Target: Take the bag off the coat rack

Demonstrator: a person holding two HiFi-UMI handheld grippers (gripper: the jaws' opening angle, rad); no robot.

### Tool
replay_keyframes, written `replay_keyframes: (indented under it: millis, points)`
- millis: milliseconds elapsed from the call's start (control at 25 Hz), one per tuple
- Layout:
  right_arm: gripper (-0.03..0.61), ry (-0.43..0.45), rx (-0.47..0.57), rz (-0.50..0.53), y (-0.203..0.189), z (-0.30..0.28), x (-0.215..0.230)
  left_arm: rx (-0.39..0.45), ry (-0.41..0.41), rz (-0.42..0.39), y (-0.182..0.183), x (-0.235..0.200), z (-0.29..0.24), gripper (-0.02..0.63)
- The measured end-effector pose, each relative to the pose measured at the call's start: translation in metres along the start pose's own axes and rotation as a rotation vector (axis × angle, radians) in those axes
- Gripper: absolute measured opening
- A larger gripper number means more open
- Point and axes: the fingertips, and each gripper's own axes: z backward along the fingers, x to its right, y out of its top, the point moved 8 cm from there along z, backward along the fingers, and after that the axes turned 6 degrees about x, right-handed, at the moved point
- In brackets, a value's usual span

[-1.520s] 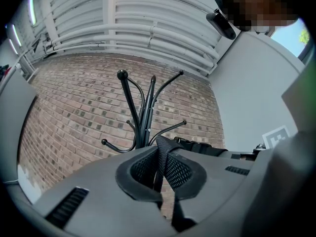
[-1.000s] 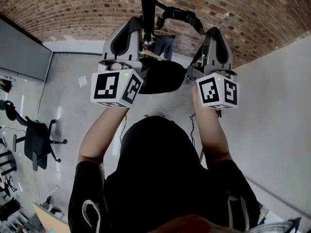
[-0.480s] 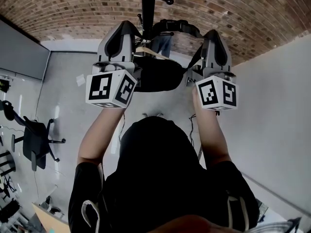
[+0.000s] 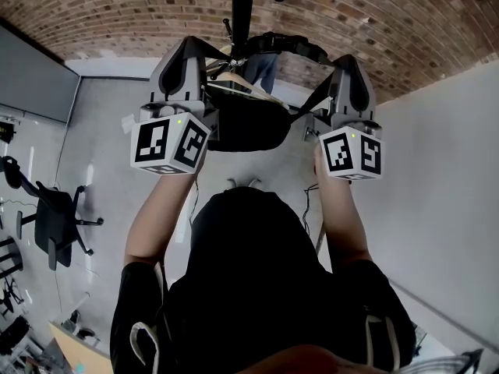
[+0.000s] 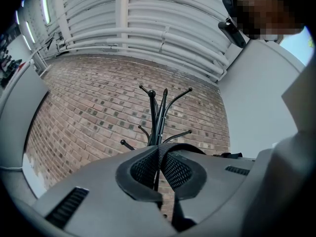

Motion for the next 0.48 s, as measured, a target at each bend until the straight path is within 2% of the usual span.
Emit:
replay_keyframes:
  millis: [200,480]
  points:
    - [0.021,-0.021,-0.021,-0.008,-0.007,0.005,0.007,-0.007,0.042,0.043,-0.003,-0.009,0.008,0.02]
    - [0.021,-0.073,-0.019,-0.02,-0.008,0.009,0.014,-0.009,0.043,0.079,-0.005,-0.018,0.01,0.02]
